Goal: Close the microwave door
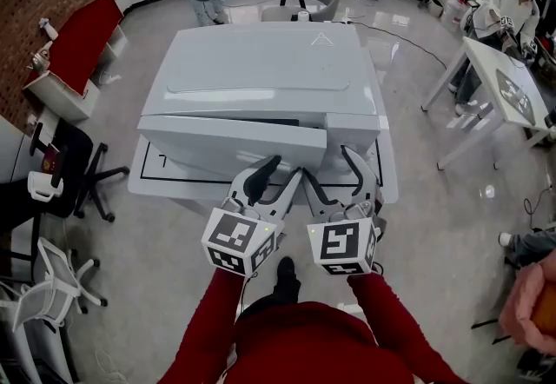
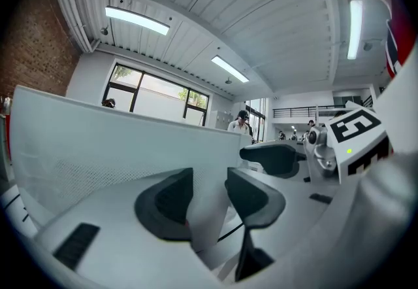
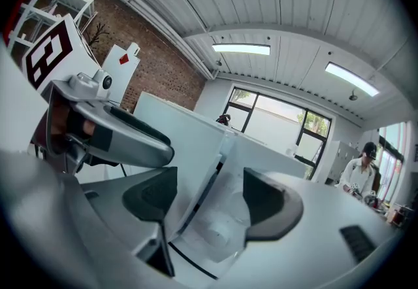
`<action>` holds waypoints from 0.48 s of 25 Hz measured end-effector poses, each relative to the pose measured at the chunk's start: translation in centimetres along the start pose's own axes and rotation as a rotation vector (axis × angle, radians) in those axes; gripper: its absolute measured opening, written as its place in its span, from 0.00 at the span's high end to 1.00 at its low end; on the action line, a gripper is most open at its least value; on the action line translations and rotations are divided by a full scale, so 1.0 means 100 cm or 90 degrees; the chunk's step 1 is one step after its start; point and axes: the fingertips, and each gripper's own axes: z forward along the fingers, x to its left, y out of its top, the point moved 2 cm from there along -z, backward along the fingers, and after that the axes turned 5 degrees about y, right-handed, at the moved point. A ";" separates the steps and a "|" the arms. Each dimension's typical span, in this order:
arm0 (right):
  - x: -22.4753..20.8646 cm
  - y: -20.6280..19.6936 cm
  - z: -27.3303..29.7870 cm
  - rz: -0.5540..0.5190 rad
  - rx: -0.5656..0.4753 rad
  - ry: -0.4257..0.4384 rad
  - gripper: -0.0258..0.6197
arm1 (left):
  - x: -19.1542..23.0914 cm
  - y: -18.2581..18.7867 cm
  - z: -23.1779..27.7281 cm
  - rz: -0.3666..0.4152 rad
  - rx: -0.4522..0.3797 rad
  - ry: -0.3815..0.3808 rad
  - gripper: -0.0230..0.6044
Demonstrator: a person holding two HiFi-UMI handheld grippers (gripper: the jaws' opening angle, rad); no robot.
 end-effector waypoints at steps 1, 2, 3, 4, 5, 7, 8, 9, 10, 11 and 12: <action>-0.002 0.000 0.000 0.002 0.000 -0.004 0.45 | 0.000 0.000 0.001 0.000 0.001 -0.001 0.69; -0.003 0.000 0.000 0.005 0.000 -0.008 0.45 | 0.001 0.000 0.002 0.001 0.002 -0.002 0.69; -0.005 0.001 0.001 0.006 0.000 -0.012 0.45 | 0.001 0.001 0.002 0.003 0.003 -0.003 0.69; -0.007 0.001 0.001 0.005 0.000 -0.017 0.45 | 0.001 0.001 0.003 0.005 0.003 -0.004 0.69; -0.009 0.002 0.001 0.002 0.000 -0.022 0.45 | 0.001 0.002 0.004 0.005 0.002 -0.005 0.69; -0.012 0.003 0.002 -0.006 -0.001 -0.032 0.45 | 0.002 0.002 0.007 0.004 0.002 -0.006 0.69; -0.013 0.004 0.003 -0.011 -0.001 -0.037 0.45 | 0.003 0.002 0.008 0.003 0.002 -0.007 0.69; -0.014 0.005 0.004 -0.014 -0.002 -0.041 0.45 | 0.004 0.002 0.009 0.003 0.003 -0.007 0.69; -0.015 0.006 0.004 -0.017 -0.003 -0.045 0.45 | 0.004 0.003 0.009 0.002 0.003 -0.008 0.69; -0.016 0.007 0.005 -0.019 -0.004 -0.049 0.45 | 0.004 0.003 0.010 0.002 0.003 -0.009 0.69; -0.017 0.008 0.005 -0.019 -0.005 -0.052 0.45 | 0.004 0.003 0.009 0.003 0.003 -0.010 0.69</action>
